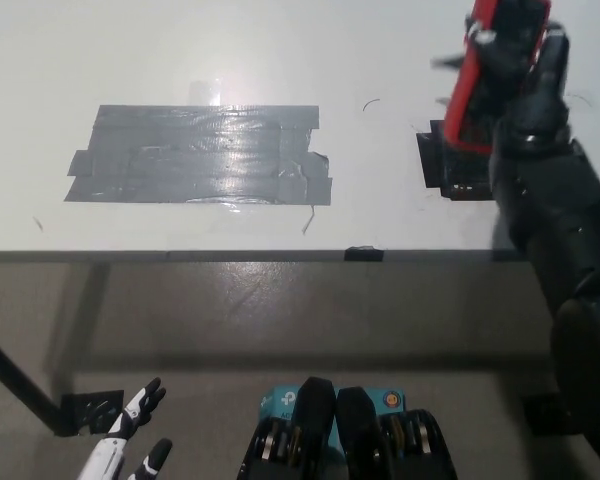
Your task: The robot first picks the multimeter with right hand and then unfolds the black stand on the back of it using left hand
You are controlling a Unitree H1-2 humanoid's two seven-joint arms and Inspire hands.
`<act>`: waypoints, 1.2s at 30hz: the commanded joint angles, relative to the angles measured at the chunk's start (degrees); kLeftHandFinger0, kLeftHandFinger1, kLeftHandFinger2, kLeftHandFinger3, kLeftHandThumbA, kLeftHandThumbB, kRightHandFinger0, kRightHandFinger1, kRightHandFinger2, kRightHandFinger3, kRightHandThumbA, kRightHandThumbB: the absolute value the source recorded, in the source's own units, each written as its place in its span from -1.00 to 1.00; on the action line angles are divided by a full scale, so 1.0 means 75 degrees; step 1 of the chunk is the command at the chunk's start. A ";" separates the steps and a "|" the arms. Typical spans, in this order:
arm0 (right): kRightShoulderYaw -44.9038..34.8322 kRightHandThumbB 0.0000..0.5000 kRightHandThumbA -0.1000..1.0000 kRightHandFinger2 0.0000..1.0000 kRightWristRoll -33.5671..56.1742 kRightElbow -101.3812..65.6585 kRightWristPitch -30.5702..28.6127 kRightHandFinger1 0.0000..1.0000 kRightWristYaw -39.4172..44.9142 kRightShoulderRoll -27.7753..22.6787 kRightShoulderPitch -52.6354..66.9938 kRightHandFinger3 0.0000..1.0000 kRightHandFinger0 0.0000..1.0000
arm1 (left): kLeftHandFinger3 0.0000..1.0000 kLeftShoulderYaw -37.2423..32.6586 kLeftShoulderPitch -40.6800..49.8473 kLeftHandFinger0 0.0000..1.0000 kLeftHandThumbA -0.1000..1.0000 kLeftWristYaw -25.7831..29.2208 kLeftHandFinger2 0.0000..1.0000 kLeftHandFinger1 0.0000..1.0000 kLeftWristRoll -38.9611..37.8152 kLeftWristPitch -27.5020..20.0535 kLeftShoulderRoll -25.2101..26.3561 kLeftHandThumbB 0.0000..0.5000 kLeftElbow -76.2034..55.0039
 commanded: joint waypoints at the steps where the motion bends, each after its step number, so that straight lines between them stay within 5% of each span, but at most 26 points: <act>1: -0.0638 -0.33 -1.00 0.66 0.1373 -0.1376 -0.0834 -0.17 0.0993 0.0068 -0.0530 0.46 -1.00 | 1.00 0.0040 0.0073 1.00 0.92 -0.0046 1.00 1.00 -0.0073 -0.0098 0.0133 -0.31 -0.0198; 5: -0.1235 -0.48 -1.00 0.68 0.2443 -0.3039 0.0037 -0.20 0.1607 0.0394 -0.0268 0.49 -1.00 | 1.00 0.0056 0.0147 1.00 0.91 -0.0051 1.00 1.00 -0.0082 -0.0096 0.0155 -0.34 -0.0226; 6: -0.1319 -0.46 -1.00 0.68 0.2631 -0.3492 0.0342 -0.22 0.1626 0.0482 -0.0197 0.52 -1.00 | 1.00 0.0056 0.0145 1.00 0.91 -0.0049 1.00 1.00 -0.0079 -0.0097 0.0154 -0.33 -0.0222; 7: -0.1340 -0.25 -1.00 0.48 0.2647 -0.3572 0.0403 -0.43 0.1635 0.0500 -0.0179 0.40 -1.00 | 1.00 0.0056 0.0145 1.00 0.91 -0.0049 1.00 1.00 -0.0078 -0.0098 0.0154 -0.33 -0.0222; 8: -0.1435 -0.46 -1.00 0.70 0.3115 -0.4591 0.1008 -0.36 0.1701 0.0726 0.0071 0.84 -1.00 | 1.00 0.0064 0.0142 1.00 0.90 -0.0041 1.00 1.00 -0.0121 -0.0116 0.0139 -0.30 -0.0215; 9: -0.1447 -0.53 -1.00 0.79 0.3240 -0.4942 0.1189 -0.31 0.1726 0.0814 0.0262 1.00 -1.00 | 1.00 0.0049 0.0267 1.00 0.90 -0.0043 1.00 1.00 -0.0131 -0.0146 0.0133 -0.30 -0.0236; 14: -0.1503 -0.63 -1.00 0.67 0.4609 -0.6948 0.2324 -0.28 0.2085 0.1281 0.1083 1.00 -1.00 | 1.00 0.0086 0.0443 1.00 0.72 -0.0030 1.00 1.00 -0.0371 -0.0208 0.0064 -0.46 -0.0493; 16: -0.1501 -0.65 -1.00 0.45 0.5599 -0.8027 0.2900 -0.41 0.2056 0.1626 0.1710 1.00 -1.00 | 1.00 0.0069 0.0602 1.00 0.78 -0.0051 1.00 1.00 -0.0545 -0.0255 0.0022 -0.31 -0.0850; 19: -0.1137 -0.59 -1.00 0.40 0.7454 -0.8826 0.2969 -0.47 0.1605 0.1797 0.2382 1.00 -1.00 | 1.00 0.0033 0.0576 1.00 0.74 0.0010 1.00 1.00 -0.0534 -0.0371 -0.0069 -0.36 -0.1364; 23: -0.0850 -0.57 -1.00 0.56 0.8436 -0.9382 0.2969 -0.39 0.1794 0.2086 0.3157 1.00 -1.00 | 1.00 -0.0005 0.0418 1.00 0.66 -0.0003 1.00 1.00 -0.0729 -0.0312 -0.0157 -0.36 -0.2176; 27: -0.0404 -0.59 -1.00 0.44 0.8592 -1.0227 0.2969 -0.61 0.1344 0.2519 0.3659 1.00 -1.00 | 1.00 -0.0083 -0.0018 1.00 0.62 -0.0024 1.00 1.00 -0.0770 -0.0104 -0.0298 -0.40 -0.3028; 30: -0.0197 -0.62 -1.00 0.53 0.9017 -1.0455 0.2969 -0.51 0.1144 0.2584 0.3845 1.00 -1.00 | 1.00 -0.0144 -0.0423 1.00 0.56 -0.0071 1.00 1.00 -0.0833 0.0118 -0.0393 -0.43 -0.3495; 31: -0.0088 -0.72 -1.00 0.51 0.9258 -1.0509 0.2969 -0.49 0.1153 0.2530 0.3878 0.98 -1.00 | 1.00 -0.0178 -0.0623 1.00 0.53 -0.0110 1.00 1.00 -0.0874 0.0212 -0.0414 -0.44 -0.3637; 32: 0.0041 -0.85 -1.00 0.52 0.9676 -1.0467 0.2969 -0.46 0.1287 0.2424 0.3946 0.56 -1.00 | 1.00 -0.0232 -0.0816 1.00 0.49 -0.0167 1.00 1.00 -0.0937 0.0426 -0.0459 -0.41 -0.3824; 33: 0.0098 -0.90 -1.00 0.55 0.9924 -1.0416 0.2969 -0.39 0.1435 0.2359 0.3976 0.49 -1.00 | 1.00 -0.0260 -0.0944 1.00 0.48 -0.0197 1.00 1.00 -0.0951 0.0564 -0.0496 -0.41 -0.3932; 35: 0.0106 -0.89 -1.00 0.57 1.0056 -1.0424 0.2969 -0.33 0.1507 0.2366 0.4012 0.50 -1.00 | 1.00 -0.0295 -0.1085 1.00 0.46 -0.0229 1.00 1.00 -0.0915 0.0715 -0.0556 -0.42 -0.4041; 36: 0.0111 -0.79 -1.00 0.59 0.9925 -1.0483 0.2969 -0.33 0.1575 0.2404 0.4037 0.24 -1.00 | 1.00 -0.0334 -0.1239 1.00 0.45 -0.0252 1.00 1.00 -0.0892 0.0815 -0.0609 -0.39 -0.4091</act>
